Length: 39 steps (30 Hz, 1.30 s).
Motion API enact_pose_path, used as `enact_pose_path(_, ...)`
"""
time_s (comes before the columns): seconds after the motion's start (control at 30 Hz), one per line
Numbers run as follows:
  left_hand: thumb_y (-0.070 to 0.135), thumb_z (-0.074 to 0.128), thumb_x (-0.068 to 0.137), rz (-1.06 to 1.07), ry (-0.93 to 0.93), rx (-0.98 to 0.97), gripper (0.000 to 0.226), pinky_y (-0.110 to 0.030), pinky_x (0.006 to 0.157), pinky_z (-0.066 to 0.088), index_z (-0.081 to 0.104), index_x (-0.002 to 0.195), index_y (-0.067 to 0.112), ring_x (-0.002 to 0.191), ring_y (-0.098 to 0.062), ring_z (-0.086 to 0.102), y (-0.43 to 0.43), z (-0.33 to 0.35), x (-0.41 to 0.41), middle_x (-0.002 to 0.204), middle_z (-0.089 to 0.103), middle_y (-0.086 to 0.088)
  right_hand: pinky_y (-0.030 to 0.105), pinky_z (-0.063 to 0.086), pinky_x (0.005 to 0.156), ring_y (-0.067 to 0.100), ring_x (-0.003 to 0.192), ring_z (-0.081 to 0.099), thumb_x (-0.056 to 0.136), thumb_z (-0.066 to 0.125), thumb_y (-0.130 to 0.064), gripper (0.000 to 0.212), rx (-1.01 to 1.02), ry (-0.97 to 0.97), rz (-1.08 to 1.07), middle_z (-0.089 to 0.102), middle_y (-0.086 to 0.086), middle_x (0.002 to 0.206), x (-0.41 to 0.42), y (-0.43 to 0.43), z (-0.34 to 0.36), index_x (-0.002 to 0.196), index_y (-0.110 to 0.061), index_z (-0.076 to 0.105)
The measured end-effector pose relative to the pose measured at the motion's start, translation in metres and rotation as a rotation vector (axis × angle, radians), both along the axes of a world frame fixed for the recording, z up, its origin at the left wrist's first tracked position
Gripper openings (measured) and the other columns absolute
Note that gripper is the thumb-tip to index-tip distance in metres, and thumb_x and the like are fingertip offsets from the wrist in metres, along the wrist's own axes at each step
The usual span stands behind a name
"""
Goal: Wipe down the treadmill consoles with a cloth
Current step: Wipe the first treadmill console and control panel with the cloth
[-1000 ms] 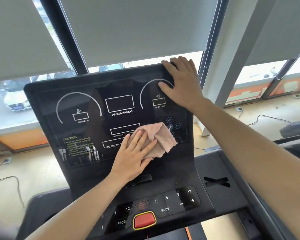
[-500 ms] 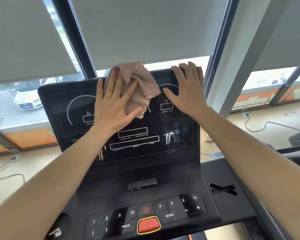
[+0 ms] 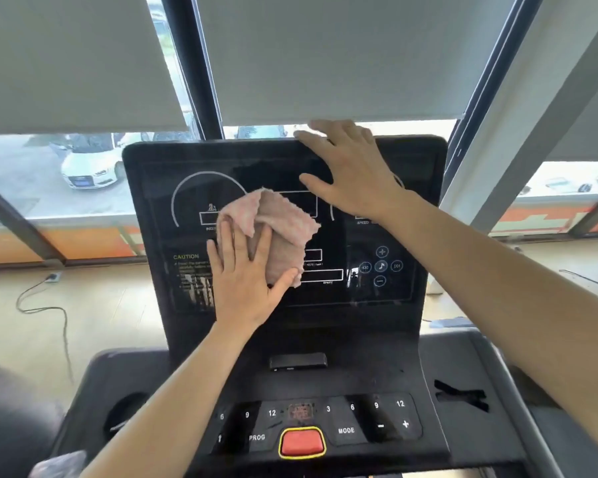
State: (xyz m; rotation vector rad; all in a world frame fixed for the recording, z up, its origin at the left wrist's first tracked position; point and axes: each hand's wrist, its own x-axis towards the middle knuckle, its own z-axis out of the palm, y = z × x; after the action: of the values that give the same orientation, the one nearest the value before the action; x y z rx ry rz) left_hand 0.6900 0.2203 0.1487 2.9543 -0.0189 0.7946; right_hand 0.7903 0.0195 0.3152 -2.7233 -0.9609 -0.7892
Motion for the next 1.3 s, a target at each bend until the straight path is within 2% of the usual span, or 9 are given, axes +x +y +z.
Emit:
enact_pose_path(0.2, 0.081, 0.042, 0.09, 0.101, 0.071, -0.036, 0.104, -0.056, 0.126, -0.008, -0.013, 0.162, 0.029, 0.156, -0.037, -0.024, 0.003, -0.061, -0.039, 0.167, -0.02, -0.019, 0.063, 0.009, 0.123, 0.034, 0.153, 0.022, 0.094, 0.045, -0.056, 0.072, -0.101, -0.139, -0.092, 0.029, 0.007, 0.164, -0.005, 0.018, -0.037, 0.158, -0.032, 0.025)
enact_pose_path(0.33, 0.083, 0.04, 0.089, 0.111, 0.103, -0.009, 0.104, -0.055, 0.126, -0.011, -0.013, 0.162, 0.031, 0.156, -0.037, -0.025, 0.011, -0.073, -0.046, 0.167, -0.013, -0.021, 0.064, 0.007, 0.123, 0.033, 0.153, 0.023, 0.093, 0.048, -0.054, 0.069, 0.004, -0.147, -0.114, 0.033, 0.006, 0.162, -0.007, 0.026, -0.043, 0.156, -0.033, 0.032)
enact_pose_path(0.43, 0.084, 0.041, 0.088, 0.114, 0.114, -0.011, 0.103, -0.057, 0.126, -0.01, -0.004, 0.163, 0.03, 0.155, -0.036, -0.026, 0.015, -0.068, -0.042, 0.168, -0.008, -0.024, 0.063, 0.007, 0.123, 0.033, 0.151, 0.026, 0.09, 0.053, -0.051, 0.067, 0.079, -0.154, -0.098, 0.037, 0.007, 0.159, -0.008, 0.029, -0.044, 0.153, -0.032, 0.038)
enact_pose_path(0.53, 0.086, 0.04, 0.087, 0.154, 0.104, -0.017, 0.105, -0.064, 0.123, -0.004, 0.004, 0.164, 0.025, 0.154, -0.037, -0.027, 0.029, -0.045, -0.029, 0.17, -0.002, -0.028, 0.063, 0.007, 0.123, 0.034, 0.15, 0.028, 0.086, 0.057, -0.046, 0.067, 0.146, -0.14, -0.107, 0.04, 0.008, 0.156, -0.01, 0.035, -0.044, 0.15, -0.03, 0.043)
enact_pose_path(0.7, 0.089, 0.032, 0.084, 0.229, -0.021, -0.027, 0.106, -0.058, 0.125, -0.004, 0.001, 0.163, 0.027, 0.158, -0.042, -0.007, 0.066, 0.044, 0.015, 0.171, -0.001, -0.022, 0.063, 0.005, 0.123, 0.034, 0.15, 0.027, 0.083, 0.057, -0.043, 0.064, 0.231, -0.106, -0.128, 0.042, 0.007, 0.153, -0.014, 0.045, -0.044, 0.144, -0.029, 0.048)
enact_pose_path(0.87, 0.089, 0.028, 0.086, 0.288, -0.067, -0.088, 0.104, -0.056, 0.127, -0.002, -0.006, 0.163, 0.027, 0.159, -0.038, -0.007, 0.096, 0.093, 0.038, 0.172, -0.005, -0.02, 0.061, 0.002, 0.124, 0.032, 0.152, 0.024, 0.084, 0.056, -0.04, 0.061, 0.264, -0.095, -0.139, 0.041, 0.006, 0.153, -0.013, 0.049, -0.046, 0.143, -0.03, 0.047)
enact_pose_path(1.03, 0.073, 0.042, 0.092, 0.343, -0.062, -0.244, 0.099, -0.061, 0.127, 0.009, -0.003, 0.163, 0.019, 0.159, -0.039, 0.0, 0.087, 0.045, 0.011, 0.171, -0.001, -0.023, 0.06, 0.001, 0.124, 0.032, 0.152, 0.023, 0.085, 0.055, -0.041, 0.06, 0.264, -0.109, -0.134, 0.04, 0.006, 0.153, -0.01, 0.05, -0.05, 0.143, -0.03, 0.046)
enact_pose_path(1.17, 0.069, 0.045, 0.091, 0.433, 0.075, -0.335, 0.101, -0.064, 0.123, 0.02, -0.005, 0.16, 0.015, 0.156, -0.045, 0.009, 0.073, -0.016, -0.024, 0.168, 0.006, -0.029, 0.06, 0.0, 0.123, 0.034, 0.152, 0.022, 0.085, 0.054, -0.038, 0.06, 0.292, -0.105, -0.128, 0.04, 0.007, 0.154, -0.012, 0.052, -0.052, 0.143, -0.029, 0.047)
enact_pose_path(1.3, 0.073, 0.034, 0.092, 0.487, 0.198, -0.412, 0.1, -0.065, 0.122, 0.024, -0.002, 0.159, 0.009, 0.153, -0.049, 0.016, 0.049, -0.061, -0.059, 0.165, 0.011, -0.033, 0.061, -0.001, 0.122, 0.036, 0.154, 0.018, 0.087, 0.053, -0.038, 0.059, 0.287, -0.098, -0.127, 0.038, 0.008, 0.157, -0.012, 0.051, -0.052, 0.145, -0.028, 0.045)
